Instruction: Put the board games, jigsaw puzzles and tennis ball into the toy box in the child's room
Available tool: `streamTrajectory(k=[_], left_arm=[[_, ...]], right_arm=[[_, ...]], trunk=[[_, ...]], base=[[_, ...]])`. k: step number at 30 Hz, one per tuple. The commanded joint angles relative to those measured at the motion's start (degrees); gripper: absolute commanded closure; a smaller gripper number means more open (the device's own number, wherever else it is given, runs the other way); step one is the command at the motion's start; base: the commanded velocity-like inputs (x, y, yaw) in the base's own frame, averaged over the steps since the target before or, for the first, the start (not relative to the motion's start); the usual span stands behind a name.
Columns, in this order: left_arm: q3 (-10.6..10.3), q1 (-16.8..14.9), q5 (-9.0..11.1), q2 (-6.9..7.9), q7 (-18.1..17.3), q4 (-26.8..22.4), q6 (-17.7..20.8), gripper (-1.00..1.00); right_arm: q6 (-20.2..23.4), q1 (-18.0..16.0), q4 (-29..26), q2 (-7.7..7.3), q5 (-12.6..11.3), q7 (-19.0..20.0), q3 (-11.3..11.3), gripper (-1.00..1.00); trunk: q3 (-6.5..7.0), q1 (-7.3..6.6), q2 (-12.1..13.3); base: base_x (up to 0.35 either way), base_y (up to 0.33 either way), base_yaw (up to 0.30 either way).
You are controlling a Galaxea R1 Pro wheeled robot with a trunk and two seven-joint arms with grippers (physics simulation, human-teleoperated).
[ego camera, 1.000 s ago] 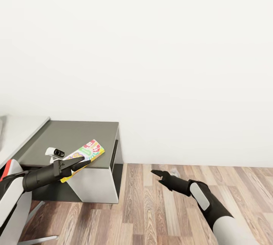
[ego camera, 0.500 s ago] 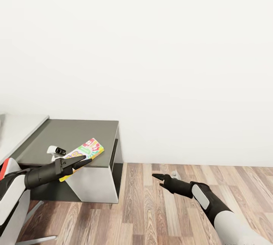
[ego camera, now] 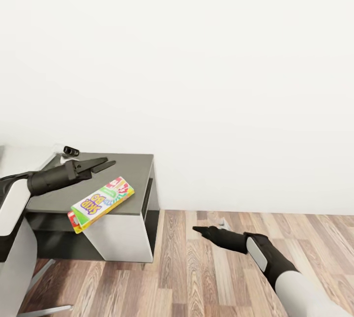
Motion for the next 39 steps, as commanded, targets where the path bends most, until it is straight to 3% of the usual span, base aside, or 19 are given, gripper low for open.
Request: streamTrajectory(k=[1,4,11,39], left_arm=[[0.0,-0.5,-0.1,0.53,-0.2,0.0,0.2,-1.00],[-0.1,-0.9,-0.1,1.16,-0.1,0.0,0.2,-1.00],[-0.4,-1.0,-0.2,1.40,0.0,0.0,0.2,-1.00],[0.5,-1.0,-0.2,1.60,-0.4,-0.2,0.2,-1.00]], right_arm=[[1.6,0.0,-0.6,-0.12,-0.7,2.3,0.2,-1.00],[3.6,0.1,-1.4,-0.20,-0.9,5.4,-1.2,-1.00],[4.1,0.4,-1.7,-0.30,-0.9,6.6,-5.6,-1.00],[4.0,0.5,-1.7,0.06,-1.0,6.6,-6.4,-1.00]], trunk=[[-0.24,0.23,-0.5],[-0.60,0.67,-1.3],[-0.48,0.67,-1.3],[1.22,0.67,-1.3]], base=[[0.000,0.000,0.000],[0.000,0.000,0.000],[0.000,0.000,0.035],[0.000,-0.015,0.227]])
